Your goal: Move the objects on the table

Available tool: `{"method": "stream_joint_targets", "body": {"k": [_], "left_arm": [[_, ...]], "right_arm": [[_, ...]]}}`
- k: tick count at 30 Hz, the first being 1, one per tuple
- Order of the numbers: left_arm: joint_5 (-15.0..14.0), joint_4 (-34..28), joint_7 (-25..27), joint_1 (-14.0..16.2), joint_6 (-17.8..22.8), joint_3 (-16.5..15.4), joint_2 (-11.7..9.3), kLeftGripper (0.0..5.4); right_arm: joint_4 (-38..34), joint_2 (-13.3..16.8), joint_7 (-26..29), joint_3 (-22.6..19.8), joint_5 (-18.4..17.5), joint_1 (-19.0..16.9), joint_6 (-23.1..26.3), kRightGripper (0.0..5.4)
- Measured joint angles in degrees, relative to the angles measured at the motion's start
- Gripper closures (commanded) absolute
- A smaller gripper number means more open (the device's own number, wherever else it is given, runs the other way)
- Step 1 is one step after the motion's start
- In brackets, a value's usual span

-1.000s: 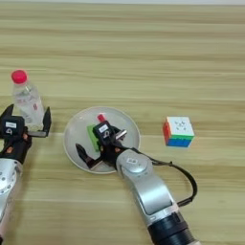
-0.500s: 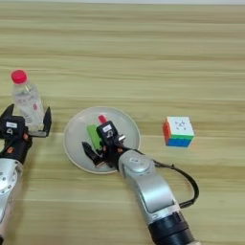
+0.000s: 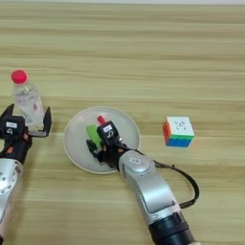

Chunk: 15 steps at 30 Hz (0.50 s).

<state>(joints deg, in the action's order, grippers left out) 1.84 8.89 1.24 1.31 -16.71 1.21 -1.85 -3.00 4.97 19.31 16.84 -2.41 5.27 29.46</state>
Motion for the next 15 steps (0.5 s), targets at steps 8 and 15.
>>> {"method": "stream_joint_targets", "body": {"k": [8, 15], "left_arm": [[0.00, -0.18, 0.00, 0.01, 0.00, 0.00, 0.00, 0.00], [0.00, -0.36, 0.01, 0.01, 0.00, -0.10, -0.01, 0.00]], "right_arm": [[0.01, -0.02, -0.04, 0.01, 0.03, -0.03, -0.01, 4.00], [-1.03, 0.00, -0.29, -0.27, 0.05, -0.71, 0.14, 4.00]]}}
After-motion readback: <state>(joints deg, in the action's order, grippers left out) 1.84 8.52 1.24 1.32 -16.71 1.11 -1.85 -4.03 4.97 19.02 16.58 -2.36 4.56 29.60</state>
